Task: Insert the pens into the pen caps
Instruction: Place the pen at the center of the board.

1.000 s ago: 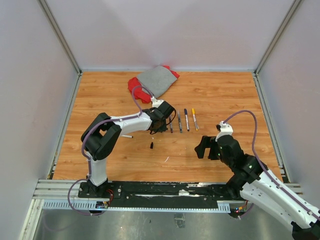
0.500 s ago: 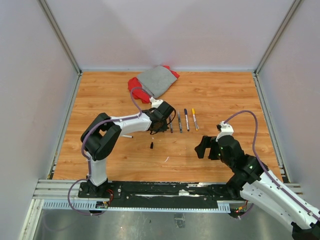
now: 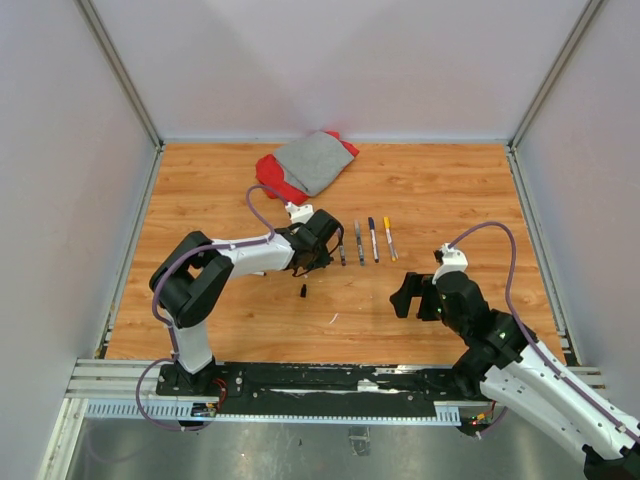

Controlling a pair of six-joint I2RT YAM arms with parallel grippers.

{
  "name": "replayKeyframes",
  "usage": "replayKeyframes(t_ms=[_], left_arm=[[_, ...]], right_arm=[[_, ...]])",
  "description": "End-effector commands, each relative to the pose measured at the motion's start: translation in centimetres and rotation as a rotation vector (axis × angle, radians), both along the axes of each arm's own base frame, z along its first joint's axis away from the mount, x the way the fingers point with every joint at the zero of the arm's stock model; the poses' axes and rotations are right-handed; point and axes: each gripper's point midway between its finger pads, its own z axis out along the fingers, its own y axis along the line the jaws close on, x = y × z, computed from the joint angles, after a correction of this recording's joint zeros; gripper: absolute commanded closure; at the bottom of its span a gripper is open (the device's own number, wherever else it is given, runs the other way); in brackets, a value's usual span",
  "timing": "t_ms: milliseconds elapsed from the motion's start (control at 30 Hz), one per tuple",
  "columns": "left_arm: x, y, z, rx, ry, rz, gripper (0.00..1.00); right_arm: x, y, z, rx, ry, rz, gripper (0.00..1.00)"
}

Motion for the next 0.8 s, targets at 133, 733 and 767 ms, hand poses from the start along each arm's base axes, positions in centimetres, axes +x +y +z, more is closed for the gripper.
replayKeyframes(t_ms=[133, 733, 767], left_arm=[[0.8, 0.3, 0.2, 0.001, -0.014, 0.024, 0.72], [-0.6, 5.1, 8.0, 0.138, -0.186, -0.08, 0.57], [-0.9, 5.7, 8.3, 0.142, -0.196, -0.076, 0.56]], right_arm=[[-0.4, -0.3, -0.7, -0.004, 0.026, -0.004, 0.02], [-0.6, -0.6, -0.5, -0.019, 0.021, 0.001, 0.02], [-0.6, -0.6, -0.6, -0.019, 0.023, 0.001, 0.01]])
